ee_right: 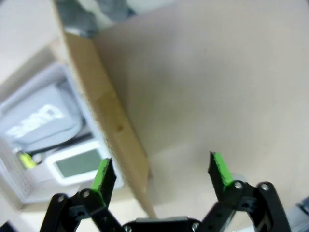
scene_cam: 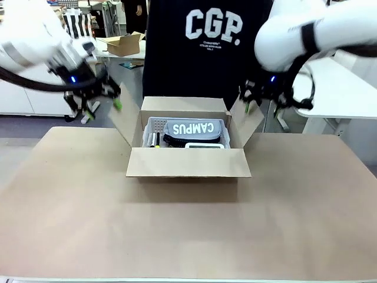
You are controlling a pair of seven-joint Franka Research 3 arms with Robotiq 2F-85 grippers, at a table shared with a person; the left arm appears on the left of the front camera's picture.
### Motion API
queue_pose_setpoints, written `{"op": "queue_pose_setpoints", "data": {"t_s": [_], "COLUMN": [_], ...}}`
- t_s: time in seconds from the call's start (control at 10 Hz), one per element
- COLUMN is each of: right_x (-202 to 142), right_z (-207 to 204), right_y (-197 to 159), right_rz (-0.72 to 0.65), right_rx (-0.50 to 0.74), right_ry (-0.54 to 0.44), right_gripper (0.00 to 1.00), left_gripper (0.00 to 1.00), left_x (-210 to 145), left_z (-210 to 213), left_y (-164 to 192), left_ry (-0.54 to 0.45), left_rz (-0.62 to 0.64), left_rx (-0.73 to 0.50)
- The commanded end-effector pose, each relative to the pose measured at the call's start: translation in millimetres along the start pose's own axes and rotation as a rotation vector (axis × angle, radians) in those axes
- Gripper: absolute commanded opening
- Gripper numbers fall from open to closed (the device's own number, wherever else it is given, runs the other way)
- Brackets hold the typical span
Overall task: Pack the gift set into the box.
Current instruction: Lift both hands away from the flaps of the Package Box.
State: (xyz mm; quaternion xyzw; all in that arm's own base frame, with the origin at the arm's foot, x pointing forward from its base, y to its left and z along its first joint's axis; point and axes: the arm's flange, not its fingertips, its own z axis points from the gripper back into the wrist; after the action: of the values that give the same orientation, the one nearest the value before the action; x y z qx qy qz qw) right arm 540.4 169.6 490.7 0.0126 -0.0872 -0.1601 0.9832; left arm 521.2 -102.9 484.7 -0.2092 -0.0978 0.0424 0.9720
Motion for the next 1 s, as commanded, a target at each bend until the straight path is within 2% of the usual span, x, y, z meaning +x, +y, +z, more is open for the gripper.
{"op": "queue_pose_setpoints", "data": {"t_s": [0.0,0.1,0.2,0.3,0.5,0.6,0.7,0.8,0.9], "right_x": [-29.5,-42.7,-54.0,-60.5,-77.8,-87.4,-82.3,-83.3,-83.3], "right_z": [66.4,89.1,100.7,98.8,73.2,54.6,41.9,79.6,79.6], "right_y": [-66.7,-104.6,-146.7,-181.9,-245.6,-267.3,-258.2,-258.8,-258.8], "right_rz": [0.026,0.016,-0.047,-0.134,-0.318,-0.410,-0.524,-0.308,-0.308], "right_rx": [0.253,0.415,0.616,0.779,1.034,1.122,1.048,1.000,1.000], "right_ry": [0.021,0.091,0.190,0.259,0.281,0.252,0.218,0.259,0.259], "right_gripper": [1.00,1.00,1.00,1.00,1.00,1.00,1.00,1.00,1.00], "left_gripper": [1.00,1.00,1.00,1.00,1.00,1.00,1.00,1.00,1.00], "left_x": [-47.6,-74.1,-100.8,-120.9,-157.1,-168.2,-155.7,-165.4,-165.4], "left_z": [86.5,113.7,133.1,143.1,147.0,141.0,131.3,156.7,156.7], "left_y": [3.3,12.7,30.0,49.8,101.9,129.4,147.3,107.4,107.4], "left_ry": [-0.026,0.001,-0.012,-0.054,-0.182,-0.224,-0.217,-0.202,-0.202], "left_rz": [-0.103,-0.198,-0.242,-0.221,-0.097,-0.042,0.115,-0.102,-0.102], "left_rx": [-0.293,-0.528,-0.732,-0.856,-1.020,-1.004,-0.900,-1.005,-1.005]}}
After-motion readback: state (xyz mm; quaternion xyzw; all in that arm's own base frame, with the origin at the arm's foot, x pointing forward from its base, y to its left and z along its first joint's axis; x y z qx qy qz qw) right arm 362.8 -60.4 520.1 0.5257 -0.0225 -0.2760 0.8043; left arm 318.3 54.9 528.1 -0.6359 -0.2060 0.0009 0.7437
